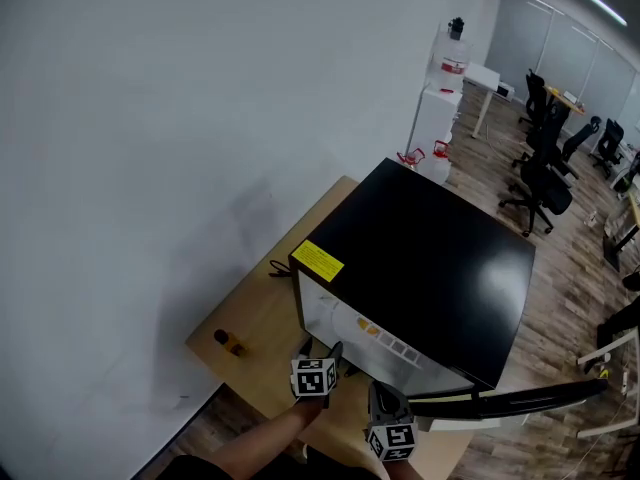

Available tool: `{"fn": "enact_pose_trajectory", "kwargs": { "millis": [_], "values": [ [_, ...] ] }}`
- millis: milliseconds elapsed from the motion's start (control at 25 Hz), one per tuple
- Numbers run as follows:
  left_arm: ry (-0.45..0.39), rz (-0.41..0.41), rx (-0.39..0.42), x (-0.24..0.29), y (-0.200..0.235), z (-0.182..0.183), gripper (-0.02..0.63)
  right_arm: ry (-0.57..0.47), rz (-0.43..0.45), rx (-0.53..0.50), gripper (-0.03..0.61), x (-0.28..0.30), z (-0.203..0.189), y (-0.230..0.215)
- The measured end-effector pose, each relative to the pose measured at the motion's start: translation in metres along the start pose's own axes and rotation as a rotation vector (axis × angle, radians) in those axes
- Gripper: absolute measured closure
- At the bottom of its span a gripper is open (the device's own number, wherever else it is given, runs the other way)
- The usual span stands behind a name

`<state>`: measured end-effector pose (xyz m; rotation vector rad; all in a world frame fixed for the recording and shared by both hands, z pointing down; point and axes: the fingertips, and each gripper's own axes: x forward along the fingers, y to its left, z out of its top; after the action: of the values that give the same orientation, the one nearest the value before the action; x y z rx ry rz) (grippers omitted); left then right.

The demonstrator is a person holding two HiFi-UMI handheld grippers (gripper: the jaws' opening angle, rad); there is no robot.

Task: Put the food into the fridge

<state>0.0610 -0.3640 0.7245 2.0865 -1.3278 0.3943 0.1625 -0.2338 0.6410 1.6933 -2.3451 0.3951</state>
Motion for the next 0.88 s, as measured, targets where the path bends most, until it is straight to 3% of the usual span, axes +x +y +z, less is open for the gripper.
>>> {"fn": "enact_pose_trajectory", "kwargs": {
  "millis": [240, 440, 880],
  "values": [
    [-0.074, -0.038, -0.025, -0.074, -0.017, -0.004, 0.311, -0.023, -0.031, 0.0, 0.518, -0.041, 0.005, 0.013],
    [-0.196, -0.089, 0.001, -0.137, -0.037, -0.008, 0.311, -0.029, -0.093, 0.007, 0.518, -0.079, 0.018, 0.027],
    [-0.365, -0.141, 0.083, -0.319, -0.07, -0.051, 0.311, -0.045, -0.053, -0.012, 0.518, -0.19, 0.012, 0.111]
  ]
}}
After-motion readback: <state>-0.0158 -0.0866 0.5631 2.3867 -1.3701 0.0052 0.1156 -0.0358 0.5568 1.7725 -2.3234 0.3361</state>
